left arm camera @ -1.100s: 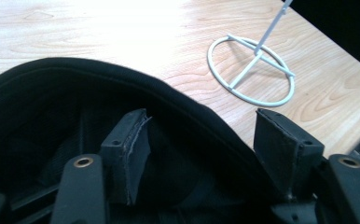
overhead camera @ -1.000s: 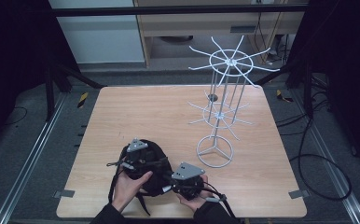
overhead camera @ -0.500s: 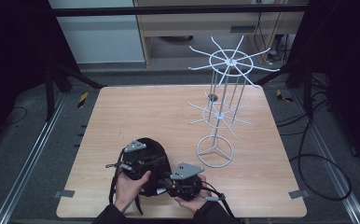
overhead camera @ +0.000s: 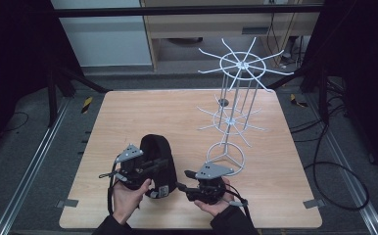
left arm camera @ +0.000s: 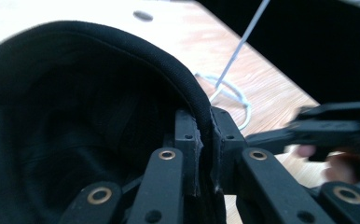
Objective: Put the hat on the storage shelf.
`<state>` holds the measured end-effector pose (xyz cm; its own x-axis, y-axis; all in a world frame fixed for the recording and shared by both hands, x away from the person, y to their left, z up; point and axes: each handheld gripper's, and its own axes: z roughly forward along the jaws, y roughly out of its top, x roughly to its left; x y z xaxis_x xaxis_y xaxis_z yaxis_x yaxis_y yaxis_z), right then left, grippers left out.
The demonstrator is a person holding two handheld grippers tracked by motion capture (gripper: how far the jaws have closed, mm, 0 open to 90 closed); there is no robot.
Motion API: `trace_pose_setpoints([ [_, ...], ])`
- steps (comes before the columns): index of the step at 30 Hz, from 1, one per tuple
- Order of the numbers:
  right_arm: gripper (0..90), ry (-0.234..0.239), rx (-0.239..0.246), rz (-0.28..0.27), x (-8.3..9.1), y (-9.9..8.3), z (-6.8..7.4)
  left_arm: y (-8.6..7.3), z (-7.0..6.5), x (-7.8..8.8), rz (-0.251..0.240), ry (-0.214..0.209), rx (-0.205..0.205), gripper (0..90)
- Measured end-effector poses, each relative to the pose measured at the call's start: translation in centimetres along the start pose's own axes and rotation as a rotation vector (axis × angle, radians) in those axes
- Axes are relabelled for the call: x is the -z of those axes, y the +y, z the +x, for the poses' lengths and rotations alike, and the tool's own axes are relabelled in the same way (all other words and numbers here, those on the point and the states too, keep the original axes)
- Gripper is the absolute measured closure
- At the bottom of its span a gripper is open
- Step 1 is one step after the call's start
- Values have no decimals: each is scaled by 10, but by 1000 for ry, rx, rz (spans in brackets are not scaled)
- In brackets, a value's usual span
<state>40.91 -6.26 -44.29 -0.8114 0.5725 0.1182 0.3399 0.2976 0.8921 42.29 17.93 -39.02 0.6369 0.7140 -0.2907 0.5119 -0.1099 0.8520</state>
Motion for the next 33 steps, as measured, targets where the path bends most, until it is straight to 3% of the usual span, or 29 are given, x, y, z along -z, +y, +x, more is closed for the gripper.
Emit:
trace_pose_setpoints([
  [6,480,11,-4,-1,-8,-2,2,7,-14,12,-52,-37,-46,829],
  [9,631,48,-14,-14,-9,-2,0,7,-20,13,-62,-41,-80,830],
  [11,811,77,-10,-12,-10,-2,0,7,-21,12,-59,-45,-90,829],
  [14,894,94,-19,-1,-9,-2,-1,6,-21,11,-57,-41,-101,829],
  [16,897,72,-10,4,-6,0,-2,6,-20,11,-64,-34,-113,828],
  [21,897,-58,67,-15,9,9,-2,3,-15,15,-77,-17,-126,815],
  [23,897,-81,95,-9,14,13,-1,0,-12,16,-75,-14,-122,811],
  [26,897,-89,133,15,15,17,3,-4,-10,18,-70,-6,-123,801],
  [30,897,-85,169,63,9,18,8,-17,-4,22,-39,37,-132,770],
  [31,896,-85,195,106,1,18,14,-26,1,23,-11,68,-137,755],
  [33,895,-85,206,123,-5,18,18,-32,8,25,2,86,-125,737],
])
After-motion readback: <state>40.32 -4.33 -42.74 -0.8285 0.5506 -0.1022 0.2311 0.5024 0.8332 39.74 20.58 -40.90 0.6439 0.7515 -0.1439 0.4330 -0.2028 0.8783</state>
